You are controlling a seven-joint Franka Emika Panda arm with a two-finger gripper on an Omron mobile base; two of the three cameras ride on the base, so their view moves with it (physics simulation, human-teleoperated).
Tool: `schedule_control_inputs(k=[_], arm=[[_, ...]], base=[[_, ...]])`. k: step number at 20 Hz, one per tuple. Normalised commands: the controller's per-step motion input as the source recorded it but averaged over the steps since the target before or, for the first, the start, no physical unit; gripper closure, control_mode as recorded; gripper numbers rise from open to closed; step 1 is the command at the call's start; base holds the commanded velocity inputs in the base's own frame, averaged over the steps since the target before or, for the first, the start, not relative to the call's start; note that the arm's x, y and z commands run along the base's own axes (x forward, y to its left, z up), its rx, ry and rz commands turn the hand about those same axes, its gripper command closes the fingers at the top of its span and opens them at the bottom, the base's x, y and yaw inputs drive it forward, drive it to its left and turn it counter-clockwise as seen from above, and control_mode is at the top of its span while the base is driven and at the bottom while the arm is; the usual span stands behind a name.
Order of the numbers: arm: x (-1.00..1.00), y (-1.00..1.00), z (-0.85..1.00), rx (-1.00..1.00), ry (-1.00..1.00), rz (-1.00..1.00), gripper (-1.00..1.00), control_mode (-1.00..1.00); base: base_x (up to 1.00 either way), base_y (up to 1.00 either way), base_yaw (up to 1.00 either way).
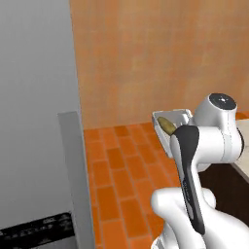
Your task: Take the meat container that has the shrimp and place it on the second highest rack of the freezer. Then take the vegetable container that has the potato and lemon and place it on the highest rack of the freezer.
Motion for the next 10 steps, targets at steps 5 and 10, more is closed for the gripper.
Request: schedule_control_inputs(k=[5,10], arm=[[0.00,0.00,0.00,0.00,0.00,0.00,1.00,1.00],[0.00,0.00,0.00,0.00,0.00,0.00,1.00,1.00]], base=[[0.88,-0.39,0.15],[0.55,-0.03,0.52]])
